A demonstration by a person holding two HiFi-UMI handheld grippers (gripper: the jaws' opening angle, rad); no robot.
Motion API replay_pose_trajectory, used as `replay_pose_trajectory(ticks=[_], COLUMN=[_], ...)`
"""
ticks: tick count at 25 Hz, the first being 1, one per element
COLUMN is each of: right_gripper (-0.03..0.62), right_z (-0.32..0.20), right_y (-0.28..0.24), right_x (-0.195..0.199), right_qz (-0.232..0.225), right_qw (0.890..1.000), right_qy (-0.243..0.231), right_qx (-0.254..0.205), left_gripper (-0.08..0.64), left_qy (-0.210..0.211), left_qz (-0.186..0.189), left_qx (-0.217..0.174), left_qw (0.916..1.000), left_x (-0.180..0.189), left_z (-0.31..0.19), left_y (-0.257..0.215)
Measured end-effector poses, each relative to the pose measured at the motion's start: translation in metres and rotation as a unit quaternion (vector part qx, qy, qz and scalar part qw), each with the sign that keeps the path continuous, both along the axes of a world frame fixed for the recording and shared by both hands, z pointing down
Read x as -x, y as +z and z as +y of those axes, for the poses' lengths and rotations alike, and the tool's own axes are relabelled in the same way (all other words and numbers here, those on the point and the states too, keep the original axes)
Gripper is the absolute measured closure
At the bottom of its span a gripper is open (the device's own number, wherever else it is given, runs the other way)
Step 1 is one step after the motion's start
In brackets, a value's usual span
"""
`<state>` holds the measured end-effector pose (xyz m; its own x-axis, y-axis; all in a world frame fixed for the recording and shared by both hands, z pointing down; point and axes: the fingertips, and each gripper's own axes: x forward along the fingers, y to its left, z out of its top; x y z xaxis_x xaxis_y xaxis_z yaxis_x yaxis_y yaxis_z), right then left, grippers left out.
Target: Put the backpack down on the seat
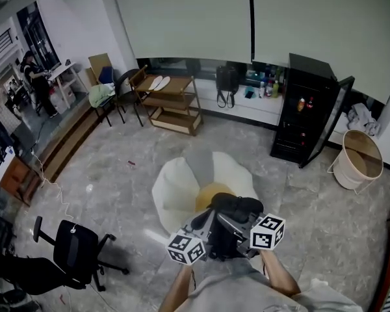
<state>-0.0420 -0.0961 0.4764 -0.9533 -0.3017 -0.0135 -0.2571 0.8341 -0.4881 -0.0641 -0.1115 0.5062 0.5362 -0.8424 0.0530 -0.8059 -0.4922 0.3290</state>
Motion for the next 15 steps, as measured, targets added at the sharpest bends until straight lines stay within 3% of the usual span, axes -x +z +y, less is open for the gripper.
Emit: replay_pose_trajectory(ticks=[15], right_gripper=[0.549], right_z=[-0.182], right_y=[-0.016], right_x=[-0.007], right_qz=[-0.004], right_qw=[0.998], right_qy=[-0.058], right_qx=[-0.009], left_gripper=[0.529], left_qy=[-0.06], left_qz=[-0.001], left_qx=[-0.01], left_qw=[0.9981], left_x=[-0.007], left_z=[-0.18], left_y=[-0.02])
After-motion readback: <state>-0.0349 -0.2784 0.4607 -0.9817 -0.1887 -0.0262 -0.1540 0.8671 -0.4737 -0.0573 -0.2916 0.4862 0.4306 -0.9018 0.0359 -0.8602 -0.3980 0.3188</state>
